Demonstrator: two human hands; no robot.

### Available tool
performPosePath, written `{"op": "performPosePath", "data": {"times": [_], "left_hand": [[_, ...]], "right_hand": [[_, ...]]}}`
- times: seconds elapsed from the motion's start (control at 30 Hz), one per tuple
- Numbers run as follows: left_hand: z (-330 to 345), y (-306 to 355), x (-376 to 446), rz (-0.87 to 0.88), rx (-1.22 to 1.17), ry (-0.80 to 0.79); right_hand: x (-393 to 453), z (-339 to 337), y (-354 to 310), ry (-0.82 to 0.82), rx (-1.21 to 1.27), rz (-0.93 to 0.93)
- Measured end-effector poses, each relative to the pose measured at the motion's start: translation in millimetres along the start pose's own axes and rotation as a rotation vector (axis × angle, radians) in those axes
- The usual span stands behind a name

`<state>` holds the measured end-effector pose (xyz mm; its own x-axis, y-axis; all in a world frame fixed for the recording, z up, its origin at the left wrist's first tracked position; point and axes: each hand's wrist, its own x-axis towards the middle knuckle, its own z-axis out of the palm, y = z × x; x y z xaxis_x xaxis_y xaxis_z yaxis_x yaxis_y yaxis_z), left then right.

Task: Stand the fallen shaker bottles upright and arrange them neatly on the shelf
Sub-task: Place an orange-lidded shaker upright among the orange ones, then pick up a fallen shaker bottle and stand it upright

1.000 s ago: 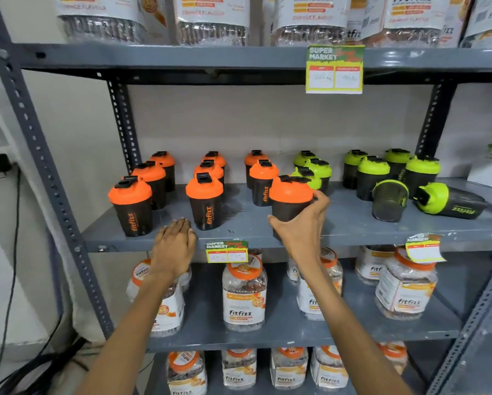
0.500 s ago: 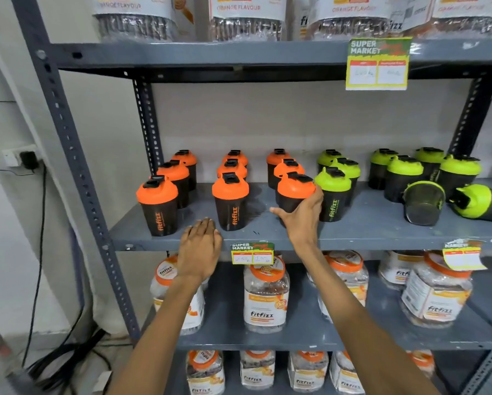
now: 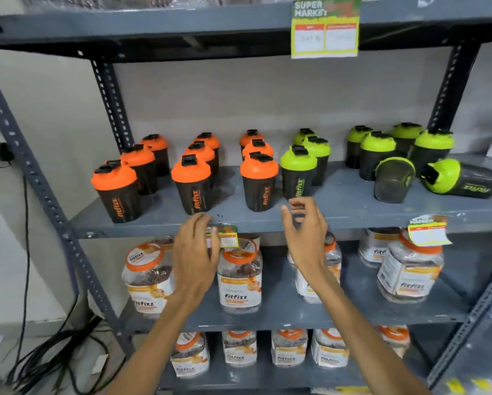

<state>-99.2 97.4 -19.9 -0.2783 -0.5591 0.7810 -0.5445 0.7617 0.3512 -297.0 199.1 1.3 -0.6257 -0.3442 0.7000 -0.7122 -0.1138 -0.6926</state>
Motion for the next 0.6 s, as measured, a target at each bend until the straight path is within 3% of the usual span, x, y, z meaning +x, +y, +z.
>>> {"op": "performPosePath", "data": {"times": [0.1, 0.4, 0.6], "left_hand": [[22, 59, -2, 0.117, -0.029, -0.023], [103, 226, 11, 0.159, -0.028, -0.233], [144, 278, 40, 0.137, 0.053, -0.369]], "right_hand": [[14, -38, 16, -0.005, -0.003, -0.029], [88, -168, 72, -0.035, -0.111, -0.072], [145, -208, 102, -0.053, -0.249, 0.085]]}}
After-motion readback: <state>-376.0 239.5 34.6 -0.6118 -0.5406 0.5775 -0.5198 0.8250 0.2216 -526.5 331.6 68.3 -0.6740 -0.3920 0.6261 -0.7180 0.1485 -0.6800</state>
